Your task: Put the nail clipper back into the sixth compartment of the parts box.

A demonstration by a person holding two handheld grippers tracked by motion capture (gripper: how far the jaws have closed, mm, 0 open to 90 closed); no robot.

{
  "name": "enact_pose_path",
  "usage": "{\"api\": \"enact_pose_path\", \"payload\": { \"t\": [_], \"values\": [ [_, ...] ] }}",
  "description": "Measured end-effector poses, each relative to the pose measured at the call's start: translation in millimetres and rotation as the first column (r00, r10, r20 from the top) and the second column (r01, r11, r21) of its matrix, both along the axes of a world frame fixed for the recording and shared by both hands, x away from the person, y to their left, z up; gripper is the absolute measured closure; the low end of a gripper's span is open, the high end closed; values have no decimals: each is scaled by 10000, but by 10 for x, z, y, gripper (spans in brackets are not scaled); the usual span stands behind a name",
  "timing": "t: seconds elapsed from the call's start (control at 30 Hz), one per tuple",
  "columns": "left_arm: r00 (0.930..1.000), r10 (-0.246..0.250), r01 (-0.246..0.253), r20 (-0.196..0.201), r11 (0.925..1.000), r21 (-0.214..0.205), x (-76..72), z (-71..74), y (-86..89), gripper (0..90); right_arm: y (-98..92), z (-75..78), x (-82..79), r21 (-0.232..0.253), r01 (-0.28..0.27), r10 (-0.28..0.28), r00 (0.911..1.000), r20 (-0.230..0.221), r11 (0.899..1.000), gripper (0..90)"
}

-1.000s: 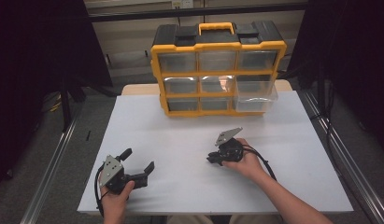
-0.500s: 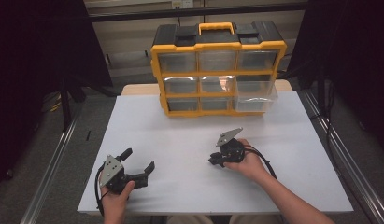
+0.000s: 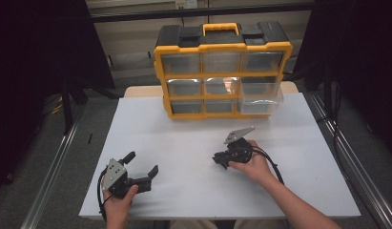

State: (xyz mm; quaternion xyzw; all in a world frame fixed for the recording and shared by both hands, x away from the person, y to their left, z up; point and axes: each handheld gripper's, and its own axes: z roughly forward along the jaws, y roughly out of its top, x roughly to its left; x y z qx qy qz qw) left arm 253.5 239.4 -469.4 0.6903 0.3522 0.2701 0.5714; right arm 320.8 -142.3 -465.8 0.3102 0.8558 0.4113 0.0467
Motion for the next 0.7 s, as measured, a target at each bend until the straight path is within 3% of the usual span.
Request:
{"api": "enact_pose_path", "payload": {
  "t": [0.07,0.2,0.33,0.5,0.7],
  "values": [
    [10000,30,-30,-14,10000,-55,2,-1,-1,27,-31,32,2,290,35,-35,10000,-9,9996,801],
    [9999,70,-70,80,9999,93,-3,8,9,27,-72,67,-11,420,92,-94,9999,45,9991,801],
    [10000,83,-83,-1,10000,-26,-3,3,-5,29,-108,125,-23,782,246,-274,9990,349,9966,802],
    [10000,68,-68,1,10000,-58,-1,0,-9,28,-188,229,-37,1540,719,-805,9955,507,9855,802],
    [9999,50,-50,-87,10000,54,0,-1,-15,28,-254,356,-41,1889,828,-988,9921,767,9785,801]
  ]
}}
